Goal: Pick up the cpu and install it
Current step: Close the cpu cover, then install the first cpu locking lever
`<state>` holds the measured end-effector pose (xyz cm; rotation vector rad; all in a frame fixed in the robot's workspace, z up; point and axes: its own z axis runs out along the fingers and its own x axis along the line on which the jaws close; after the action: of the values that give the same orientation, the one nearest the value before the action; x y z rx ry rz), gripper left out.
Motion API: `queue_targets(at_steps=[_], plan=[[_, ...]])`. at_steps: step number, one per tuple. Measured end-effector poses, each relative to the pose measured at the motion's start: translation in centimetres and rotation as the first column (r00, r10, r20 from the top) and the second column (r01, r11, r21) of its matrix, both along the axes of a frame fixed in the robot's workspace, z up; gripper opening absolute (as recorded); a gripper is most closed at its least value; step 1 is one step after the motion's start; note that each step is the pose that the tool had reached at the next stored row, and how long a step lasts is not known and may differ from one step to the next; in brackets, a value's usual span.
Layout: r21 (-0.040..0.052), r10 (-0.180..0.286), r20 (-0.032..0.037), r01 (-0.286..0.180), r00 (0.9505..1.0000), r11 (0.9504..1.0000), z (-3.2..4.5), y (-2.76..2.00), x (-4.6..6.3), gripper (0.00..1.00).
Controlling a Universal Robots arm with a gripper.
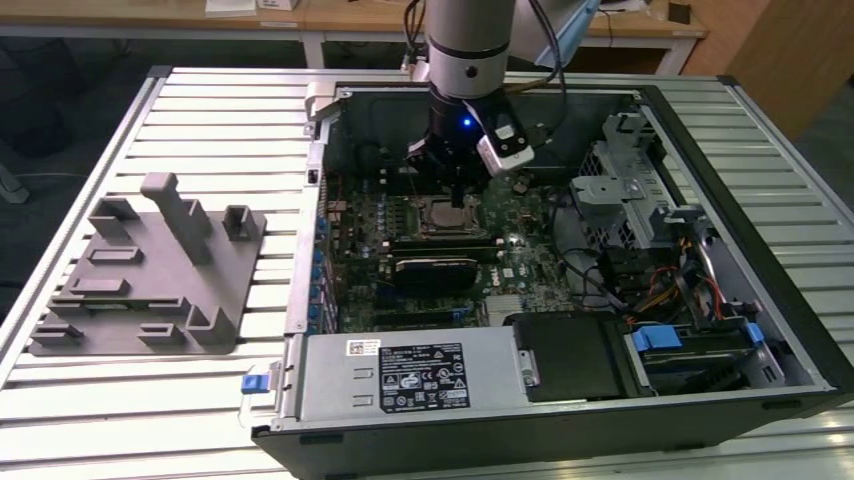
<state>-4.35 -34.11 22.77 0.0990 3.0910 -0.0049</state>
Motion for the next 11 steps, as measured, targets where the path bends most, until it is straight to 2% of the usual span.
queue_targets(at_steps=[11], plan=[[-0.0002,0.000,-0.0001,0.000,1.0000,1.0000,0.10,0.00,-0.04,0.11]])
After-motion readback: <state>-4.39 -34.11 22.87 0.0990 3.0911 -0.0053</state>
